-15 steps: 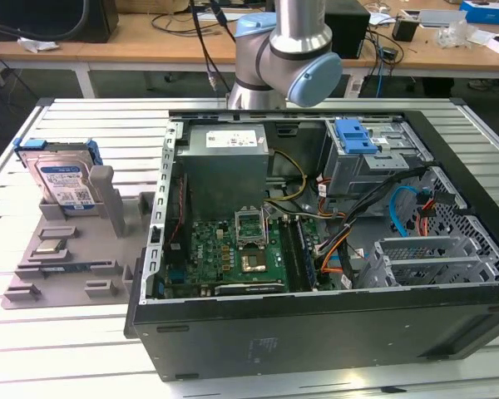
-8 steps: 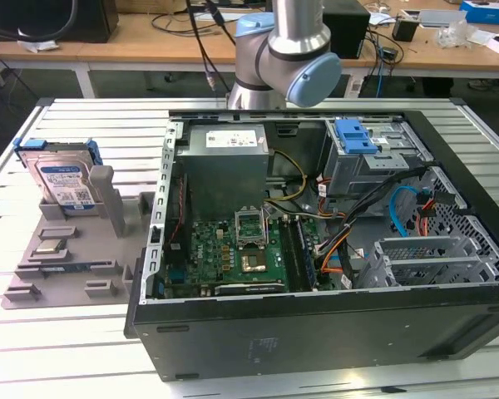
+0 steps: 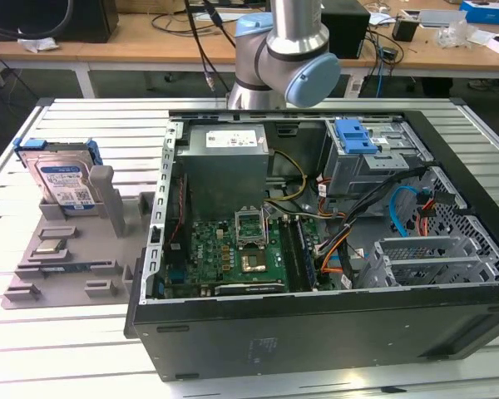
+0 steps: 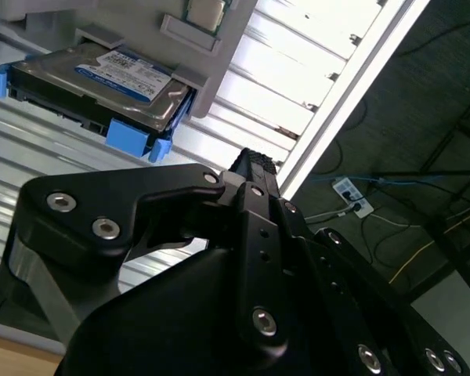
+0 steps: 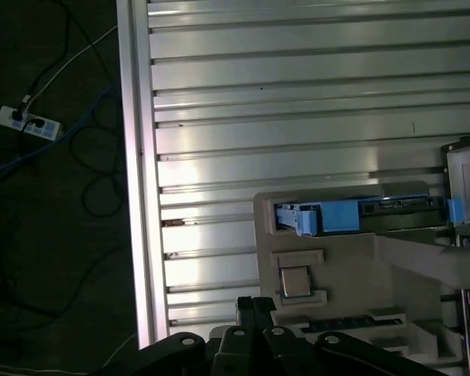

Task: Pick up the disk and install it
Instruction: 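Reach for the disk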

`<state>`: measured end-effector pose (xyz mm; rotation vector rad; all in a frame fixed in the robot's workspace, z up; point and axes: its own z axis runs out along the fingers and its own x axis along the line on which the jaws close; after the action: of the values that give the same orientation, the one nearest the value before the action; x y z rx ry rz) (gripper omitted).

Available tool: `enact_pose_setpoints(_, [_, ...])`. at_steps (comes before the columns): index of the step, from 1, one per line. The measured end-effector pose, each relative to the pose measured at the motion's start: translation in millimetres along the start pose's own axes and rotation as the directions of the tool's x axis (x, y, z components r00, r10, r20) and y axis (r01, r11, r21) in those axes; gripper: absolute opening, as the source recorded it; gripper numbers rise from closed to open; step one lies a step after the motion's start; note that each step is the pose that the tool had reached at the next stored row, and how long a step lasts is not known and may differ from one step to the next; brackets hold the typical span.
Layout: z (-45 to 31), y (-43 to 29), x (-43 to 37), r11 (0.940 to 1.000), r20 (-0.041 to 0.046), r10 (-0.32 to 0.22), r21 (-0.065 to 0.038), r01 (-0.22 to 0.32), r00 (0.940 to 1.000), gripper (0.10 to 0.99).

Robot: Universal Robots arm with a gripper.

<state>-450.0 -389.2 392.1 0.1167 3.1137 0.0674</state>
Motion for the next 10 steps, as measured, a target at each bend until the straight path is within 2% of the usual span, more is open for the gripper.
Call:
enact_pose_setpoints(2, [0.2,0.3,-2.5,1.0000,-0.0001,0.000,0.001,0.000,1.0000,0.106])
enact_pose_setpoints(4, [0.8,1.2,-12.9,1.0000,-0.0003,0.000,0.001,0.000,1.0000,0.106])
enact_pose_setpoints(5, [1.3,2.0,-24.5,1.0000,-0.0017,0.000,0.002,0.000,1.0000,0.106])
enact_pose_setpoints(6, [1.6,2.6,-32.7,1.0000,-0.0030,0.000,0.002,0.000,1.0000,0.106])
enact_pose_setpoints(10, [2.1,3.8,-48.7,1.0000,-0.0058,0.000,0.003,0.000,1.0000,0.106])
